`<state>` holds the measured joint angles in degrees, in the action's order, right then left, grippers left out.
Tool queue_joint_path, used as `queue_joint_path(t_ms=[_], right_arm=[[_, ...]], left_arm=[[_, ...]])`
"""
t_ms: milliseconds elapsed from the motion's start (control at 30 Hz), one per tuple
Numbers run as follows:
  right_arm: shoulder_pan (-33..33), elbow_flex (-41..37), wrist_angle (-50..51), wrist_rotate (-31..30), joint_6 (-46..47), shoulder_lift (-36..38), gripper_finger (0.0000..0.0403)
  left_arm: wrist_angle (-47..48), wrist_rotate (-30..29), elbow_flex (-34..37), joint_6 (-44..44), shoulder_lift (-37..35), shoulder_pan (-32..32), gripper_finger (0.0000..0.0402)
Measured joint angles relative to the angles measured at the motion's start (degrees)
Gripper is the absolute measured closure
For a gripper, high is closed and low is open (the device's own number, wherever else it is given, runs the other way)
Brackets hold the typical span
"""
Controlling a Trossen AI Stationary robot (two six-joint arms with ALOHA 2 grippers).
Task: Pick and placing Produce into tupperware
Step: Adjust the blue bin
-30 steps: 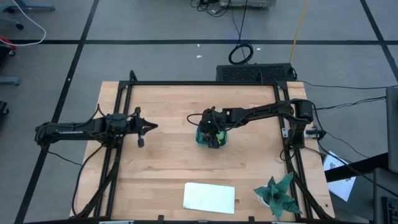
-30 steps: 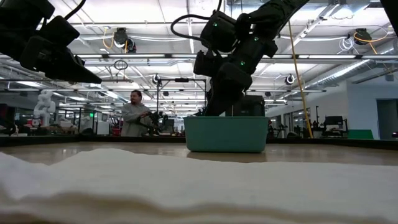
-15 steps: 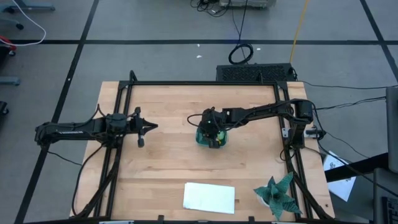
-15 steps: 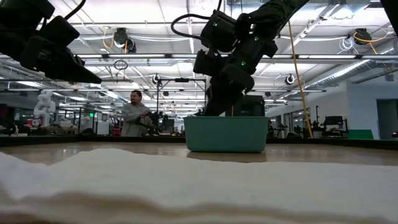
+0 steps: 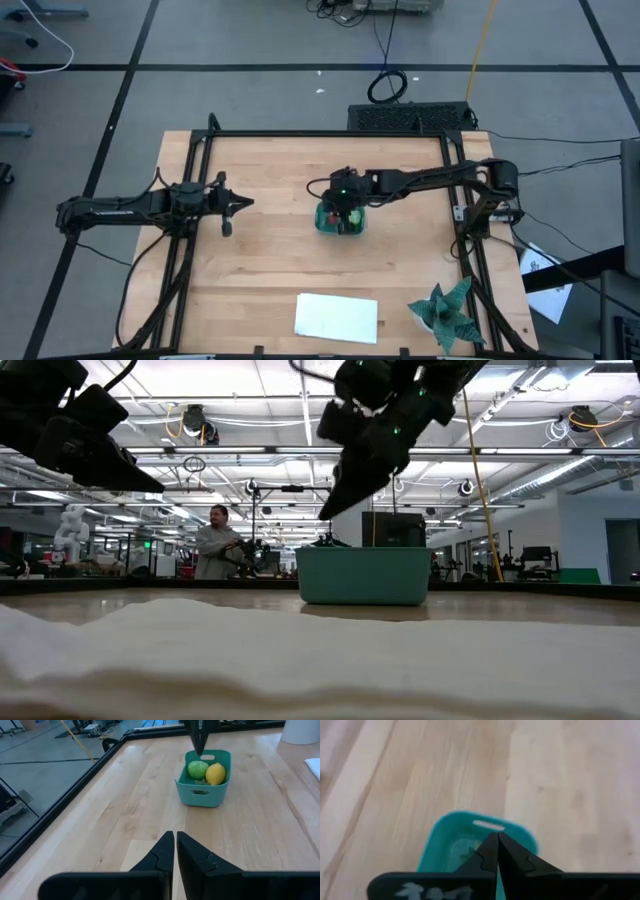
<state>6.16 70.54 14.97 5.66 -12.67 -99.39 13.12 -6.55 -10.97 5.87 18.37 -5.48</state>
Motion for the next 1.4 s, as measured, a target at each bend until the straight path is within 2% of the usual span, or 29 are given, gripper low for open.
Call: queue_joint_path(t_ms=[133, 267, 433, 1067, 1400], right_arm=[[-1.1, 0.0, -0.1, -2.9, -0.6, 4.4, 0.0403], [-2.0, 0.0, -0.1, -3.2, -1.4, 9.1, 0.0403], [-2.7, 0.0, 0.5, -10.1, 1.9, 14.2, 0.0403], [-2.9, -0.3, 1.2, -10.3, 4.2, 21.2, 0.0403], [-2.8, -6.5, -4.1, -11.7, 6.1, 26.1, 0.0403]], left_arm=[[-0.1, 0.0, 0.0, 0.0, 0.0, 0.0, 0.0376], [-0.1, 0.0, 0.0, -0.2, 0.0, 0.0, 0.0376], [-0.2, 0.0, 0.0, -0.4, 0.0, 0.0, 0.0376], [-1.0, 0.4, 0.0, -0.8, 0.0, 0.0, 0.0376], [-0.9, 0.6, 0.0, -0.8, 0.0, 0.0, 0.0376]])
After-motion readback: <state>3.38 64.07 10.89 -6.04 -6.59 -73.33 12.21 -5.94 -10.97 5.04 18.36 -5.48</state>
